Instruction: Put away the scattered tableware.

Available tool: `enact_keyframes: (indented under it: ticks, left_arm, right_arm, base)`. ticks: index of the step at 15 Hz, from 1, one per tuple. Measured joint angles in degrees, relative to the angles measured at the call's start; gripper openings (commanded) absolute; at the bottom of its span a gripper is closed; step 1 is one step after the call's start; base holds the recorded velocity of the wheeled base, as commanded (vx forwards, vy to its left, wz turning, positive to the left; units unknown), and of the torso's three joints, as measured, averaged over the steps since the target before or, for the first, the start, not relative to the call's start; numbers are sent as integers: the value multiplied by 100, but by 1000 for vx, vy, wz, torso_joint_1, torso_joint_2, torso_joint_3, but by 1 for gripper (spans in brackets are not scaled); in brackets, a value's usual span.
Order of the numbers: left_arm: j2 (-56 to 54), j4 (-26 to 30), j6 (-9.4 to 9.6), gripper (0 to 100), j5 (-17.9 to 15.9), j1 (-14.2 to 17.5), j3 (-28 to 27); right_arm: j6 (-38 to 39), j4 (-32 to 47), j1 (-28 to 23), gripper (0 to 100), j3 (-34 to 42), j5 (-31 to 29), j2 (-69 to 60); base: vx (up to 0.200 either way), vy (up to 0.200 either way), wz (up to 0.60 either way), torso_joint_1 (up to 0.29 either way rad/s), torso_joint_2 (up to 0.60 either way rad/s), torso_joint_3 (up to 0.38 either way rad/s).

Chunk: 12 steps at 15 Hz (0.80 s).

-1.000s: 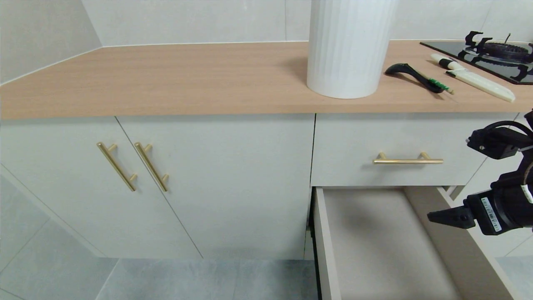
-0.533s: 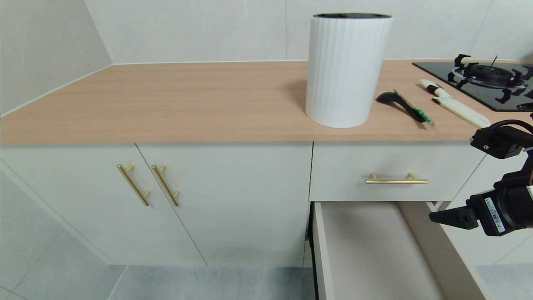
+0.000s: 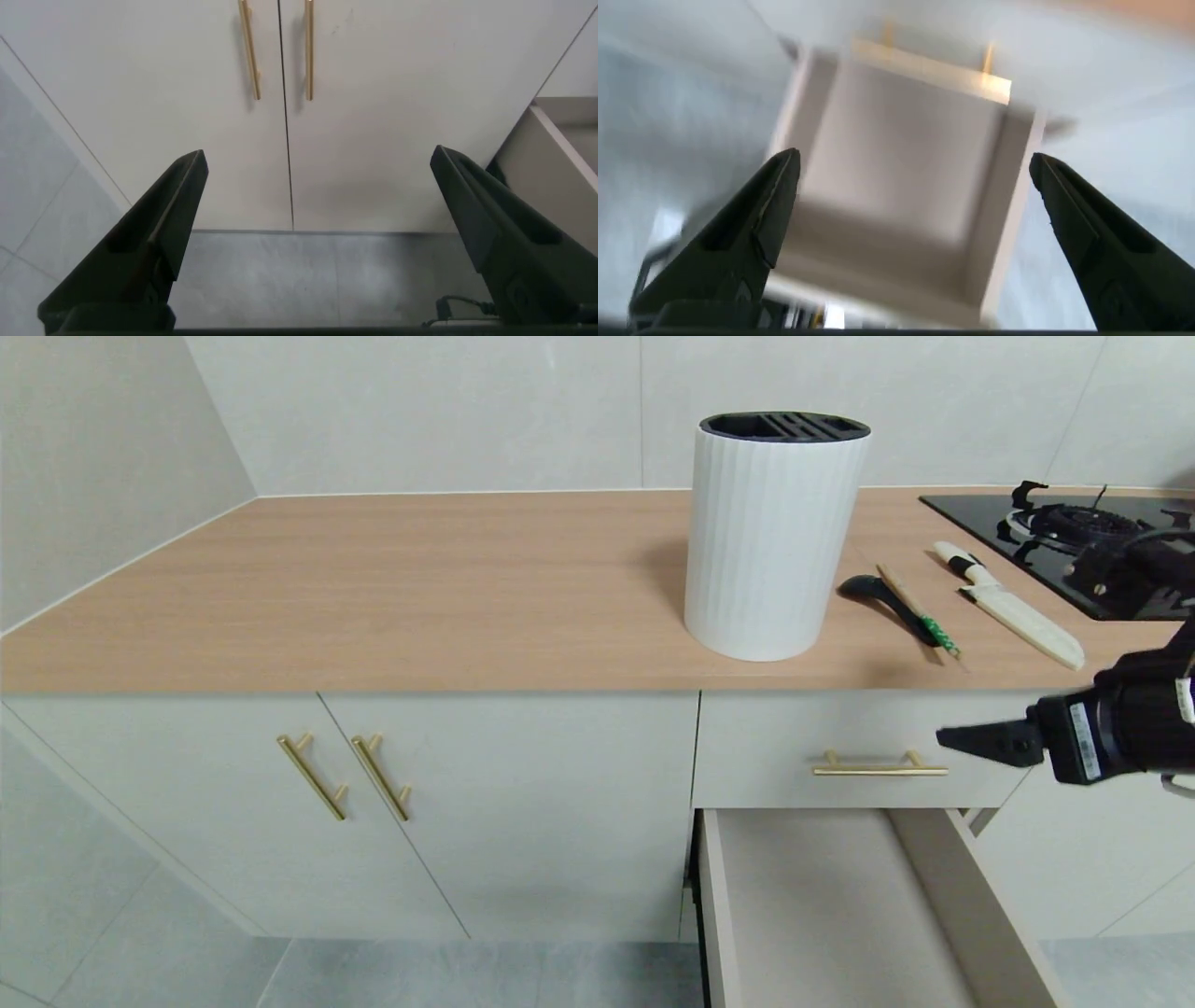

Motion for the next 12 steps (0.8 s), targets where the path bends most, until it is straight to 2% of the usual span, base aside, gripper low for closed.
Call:
enact_keyframes:
  ticks: [6, 9, 12]
  left_arm:
    - [0, -1, 0, 100, 0, 0, 0]
    - [0, -1, 0, 100, 0, 2, 0]
    - [0, -1, -2, 100, 0, -1, 0]
  right_arm:
    - [-7, 805, -380, 100, -1805, -299, 623]
    - [12, 681, -662, 100, -2089, -272, 1097]
    - [20, 527, -719, 100, -2144, -274, 1418]
  base:
    - [0, 0, 0, 0, 0, 0]
    - [0, 0, 0, 0, 0, 0]
    - [0, 0, 0, 0, 0, 0]
